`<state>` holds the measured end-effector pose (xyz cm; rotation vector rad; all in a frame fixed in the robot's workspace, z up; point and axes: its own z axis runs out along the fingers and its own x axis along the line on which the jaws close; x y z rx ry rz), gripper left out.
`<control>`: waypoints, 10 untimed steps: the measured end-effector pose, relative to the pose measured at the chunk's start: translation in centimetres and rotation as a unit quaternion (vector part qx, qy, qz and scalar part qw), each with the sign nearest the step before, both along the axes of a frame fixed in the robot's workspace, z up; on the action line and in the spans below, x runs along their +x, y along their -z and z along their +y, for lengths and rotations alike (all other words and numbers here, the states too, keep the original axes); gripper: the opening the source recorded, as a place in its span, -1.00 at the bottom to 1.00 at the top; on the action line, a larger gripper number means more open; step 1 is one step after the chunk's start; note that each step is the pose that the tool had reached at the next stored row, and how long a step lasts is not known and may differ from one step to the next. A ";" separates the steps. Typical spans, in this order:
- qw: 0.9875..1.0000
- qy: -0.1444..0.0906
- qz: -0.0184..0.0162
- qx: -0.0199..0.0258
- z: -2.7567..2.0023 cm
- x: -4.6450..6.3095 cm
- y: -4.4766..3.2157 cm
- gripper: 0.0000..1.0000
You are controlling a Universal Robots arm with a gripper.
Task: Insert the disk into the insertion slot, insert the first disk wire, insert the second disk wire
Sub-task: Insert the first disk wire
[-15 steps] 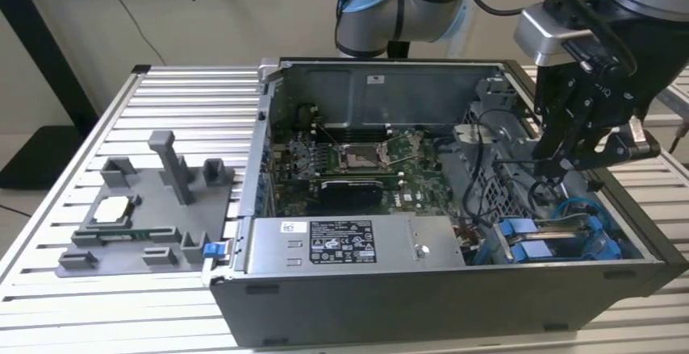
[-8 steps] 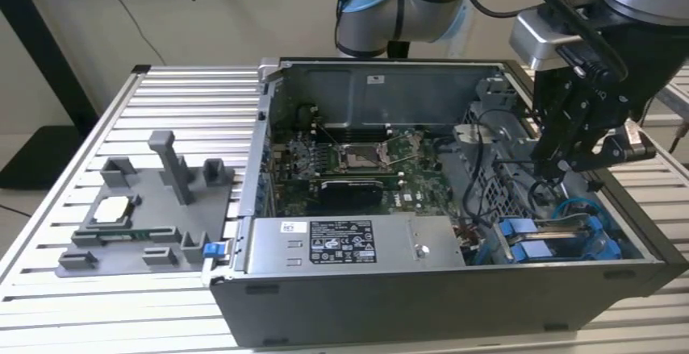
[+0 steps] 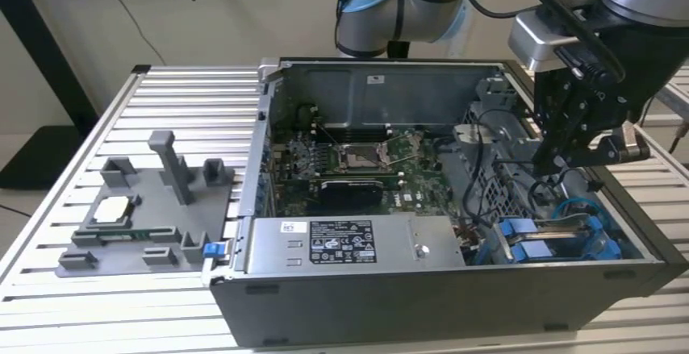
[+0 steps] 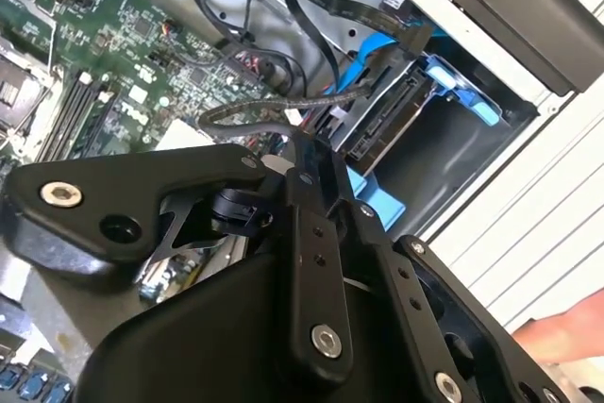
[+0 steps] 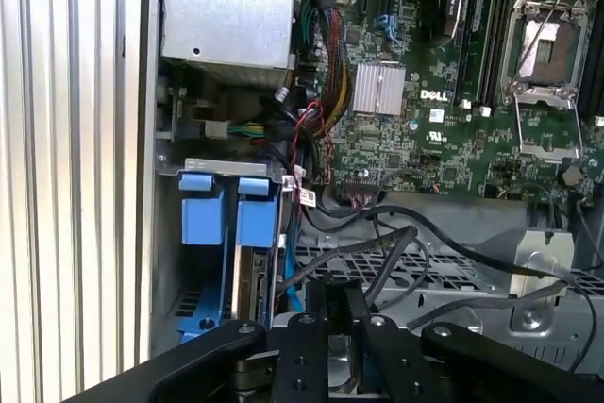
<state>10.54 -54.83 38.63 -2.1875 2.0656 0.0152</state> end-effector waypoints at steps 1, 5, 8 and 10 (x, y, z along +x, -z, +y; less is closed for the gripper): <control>1.000 0.000 0.000 0.001 0.00 0.0 0.02 -1.00; 1.000 0.000 0.000 0.001 0.00 0.0 0.04 -1.00; 1.000 0.000 0.000 0.001 -0.01 0.0 0.08 -1.00; 1.000 0.000 0.000 0.001 -0.01 0.0 0.10 -1.00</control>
